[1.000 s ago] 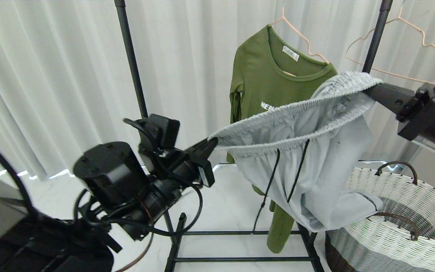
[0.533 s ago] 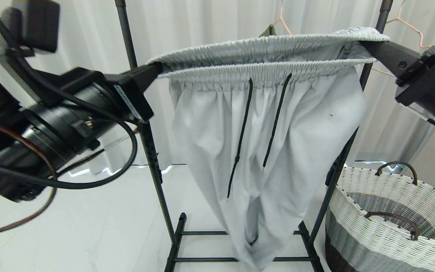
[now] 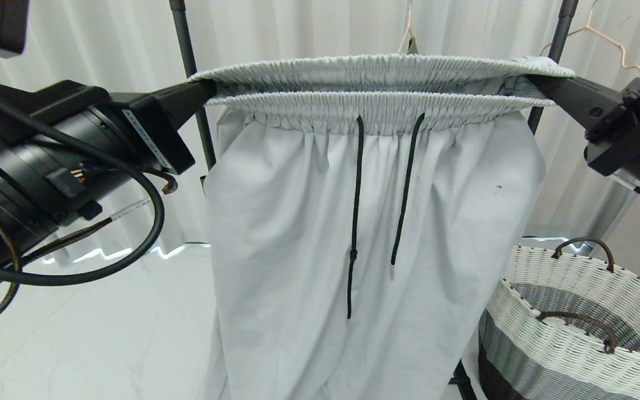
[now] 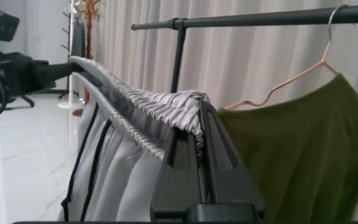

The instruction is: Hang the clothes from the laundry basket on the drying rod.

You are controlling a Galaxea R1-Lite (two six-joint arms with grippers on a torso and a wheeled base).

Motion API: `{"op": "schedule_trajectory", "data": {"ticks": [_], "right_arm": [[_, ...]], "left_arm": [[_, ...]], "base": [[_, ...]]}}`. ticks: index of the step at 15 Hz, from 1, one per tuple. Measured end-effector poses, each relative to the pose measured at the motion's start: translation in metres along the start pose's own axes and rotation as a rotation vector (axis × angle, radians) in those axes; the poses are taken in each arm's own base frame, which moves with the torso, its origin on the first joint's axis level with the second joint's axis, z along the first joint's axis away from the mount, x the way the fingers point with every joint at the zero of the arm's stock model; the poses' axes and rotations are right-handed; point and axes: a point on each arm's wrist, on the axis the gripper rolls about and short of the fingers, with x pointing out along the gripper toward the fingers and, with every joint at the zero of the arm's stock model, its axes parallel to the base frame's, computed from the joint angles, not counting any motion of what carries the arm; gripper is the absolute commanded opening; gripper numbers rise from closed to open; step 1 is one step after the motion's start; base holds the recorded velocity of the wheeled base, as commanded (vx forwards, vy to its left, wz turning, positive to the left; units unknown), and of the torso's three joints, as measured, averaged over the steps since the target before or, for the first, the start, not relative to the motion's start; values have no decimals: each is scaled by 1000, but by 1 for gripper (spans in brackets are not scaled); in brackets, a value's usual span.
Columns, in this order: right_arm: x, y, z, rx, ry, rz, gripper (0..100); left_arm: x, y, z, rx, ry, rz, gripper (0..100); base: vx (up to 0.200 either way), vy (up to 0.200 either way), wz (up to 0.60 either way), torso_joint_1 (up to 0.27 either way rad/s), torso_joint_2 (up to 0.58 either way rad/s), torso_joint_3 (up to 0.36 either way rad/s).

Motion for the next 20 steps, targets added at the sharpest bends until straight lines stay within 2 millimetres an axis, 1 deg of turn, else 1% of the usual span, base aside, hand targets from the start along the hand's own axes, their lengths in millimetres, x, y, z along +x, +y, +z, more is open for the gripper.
{"op": "schedule_trajectory", "data": {"ticks": [2,3,5,7,10,12,15,17,20], "right_arm": [[-5,3,3,1,5,10,0],[-9,6,4,9,18,24,0],[-19,15,10,22,45,72,0],[-29,26,19,17,51,139,0],[-39,33,22,15,50,142,0],[-43,33,25,4,47,128,0],[-47,29,27,-14,49,94,0],[-50,23,26,-24,59,64,0],[-49,6,18,-19,92,12,0]], "left_arm": [[1,1,-6,17,59,21,0],[4,1,-2,18,52,37,0],[16,2,9,17,15,63,0],[33,2,17,15,-12,81,0],[53,1,15,16,10,83,0],[58,1,12,17,51,85,0],[56,3,13,16,59,100,0],[46,3,11,13,84,103,0],[27,-1,12,-16,120,87,0]], "base": [[0,0,0,0,0,0],[0,0,0,0,0,0],[0,0,0,0,0,0],[0,0,0,0,0,0],[0,0,0,0,0,0],[0,0,0,0,0,0],[0,0,0,0,0,0],[0,0,0,0,0,0],[0,0,0,0,0,0]]}}
